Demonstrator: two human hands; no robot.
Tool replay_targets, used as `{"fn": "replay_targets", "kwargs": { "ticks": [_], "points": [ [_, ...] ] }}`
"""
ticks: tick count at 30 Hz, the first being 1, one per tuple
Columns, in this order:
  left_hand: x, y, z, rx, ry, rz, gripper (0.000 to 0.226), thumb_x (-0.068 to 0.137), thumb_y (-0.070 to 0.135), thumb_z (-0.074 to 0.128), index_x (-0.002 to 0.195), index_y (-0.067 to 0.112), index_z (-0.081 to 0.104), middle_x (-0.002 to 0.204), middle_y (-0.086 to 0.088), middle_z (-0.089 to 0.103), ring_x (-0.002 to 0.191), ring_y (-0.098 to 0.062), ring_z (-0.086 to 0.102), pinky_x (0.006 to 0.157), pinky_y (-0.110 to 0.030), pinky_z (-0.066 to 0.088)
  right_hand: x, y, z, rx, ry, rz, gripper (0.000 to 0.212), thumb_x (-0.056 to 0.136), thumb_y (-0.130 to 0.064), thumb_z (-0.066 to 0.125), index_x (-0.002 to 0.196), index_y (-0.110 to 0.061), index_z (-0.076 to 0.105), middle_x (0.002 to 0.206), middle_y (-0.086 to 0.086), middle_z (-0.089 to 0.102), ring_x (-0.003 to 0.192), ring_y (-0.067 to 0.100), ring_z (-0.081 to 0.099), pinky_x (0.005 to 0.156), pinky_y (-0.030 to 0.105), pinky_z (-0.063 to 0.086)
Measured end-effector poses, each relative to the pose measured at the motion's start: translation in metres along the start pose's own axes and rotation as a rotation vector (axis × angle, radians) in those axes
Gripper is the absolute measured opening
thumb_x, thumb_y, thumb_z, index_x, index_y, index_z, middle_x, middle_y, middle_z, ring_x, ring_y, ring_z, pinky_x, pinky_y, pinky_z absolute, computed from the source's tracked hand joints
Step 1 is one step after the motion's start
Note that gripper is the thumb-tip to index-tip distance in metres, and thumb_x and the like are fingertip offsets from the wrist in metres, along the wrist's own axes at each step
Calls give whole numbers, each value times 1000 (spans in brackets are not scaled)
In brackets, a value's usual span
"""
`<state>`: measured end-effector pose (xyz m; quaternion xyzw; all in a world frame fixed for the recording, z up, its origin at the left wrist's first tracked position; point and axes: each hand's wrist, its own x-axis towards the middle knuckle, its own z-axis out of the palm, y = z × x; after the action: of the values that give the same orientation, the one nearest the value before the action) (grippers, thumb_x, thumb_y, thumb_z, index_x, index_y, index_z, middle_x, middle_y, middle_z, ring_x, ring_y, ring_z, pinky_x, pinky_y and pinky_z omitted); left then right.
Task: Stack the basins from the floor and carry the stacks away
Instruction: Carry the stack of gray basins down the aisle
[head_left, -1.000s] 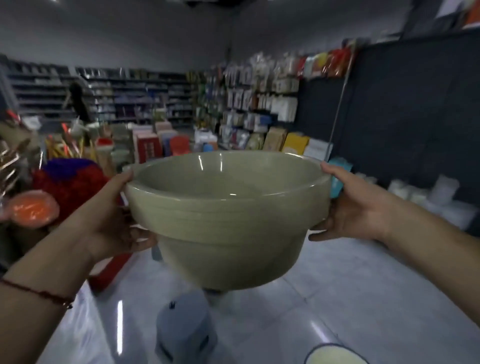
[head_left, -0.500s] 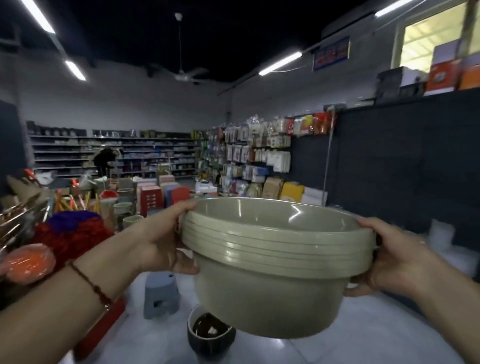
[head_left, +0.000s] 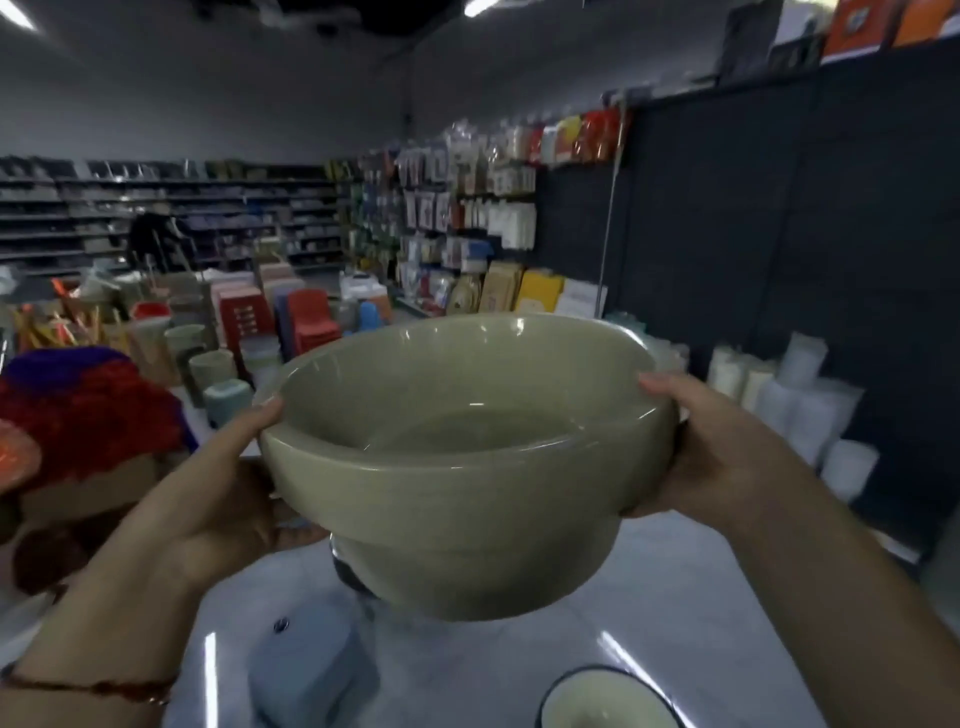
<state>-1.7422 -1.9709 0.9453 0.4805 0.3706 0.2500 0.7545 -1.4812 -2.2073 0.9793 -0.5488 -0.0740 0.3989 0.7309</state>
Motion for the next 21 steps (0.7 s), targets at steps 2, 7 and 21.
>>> {"fn": "replay_targets", "kwargs": {
  "ticks": [2, 7, 21],
  "points": [
    [1, -16, -4, -25, -4, -41, 62, 81, 57, 61, 126, 14, 65, 121, -17, 69, 110, -36, 65, 86, -53, 52, 8, 5, -12, -31, 1, 7, 67, 63, -31, 76, 127, -19, 57, 127, 12, 58, 116, 41, 53, 100, 79, 23],
    [10, -30, -5, -30, 66, -103, 63, 83, 59, 61, 129, 16, 63, 127, -13, 66, 112, -34, 63, 77, -50, 56, 34, 35, -35, -44, -30, 33, 92, 55, -35, 79, 142, -26, 47, 144, 12, 48, 125, 46, 47, 94, 81, 27],
    [135, -21, -81, -78, 140, -226, 68, 75, 58, 65, 127, 15, 63, 129, -10, 66, 107, -33, 67, 73, -52, 58, 160, 73, 59, -56, 67, 180, 47, 83, -34, 65, 127, -17, 60, 118, 15, 69, 105, 38, 63, 93, 67, 39]
  ]
}}
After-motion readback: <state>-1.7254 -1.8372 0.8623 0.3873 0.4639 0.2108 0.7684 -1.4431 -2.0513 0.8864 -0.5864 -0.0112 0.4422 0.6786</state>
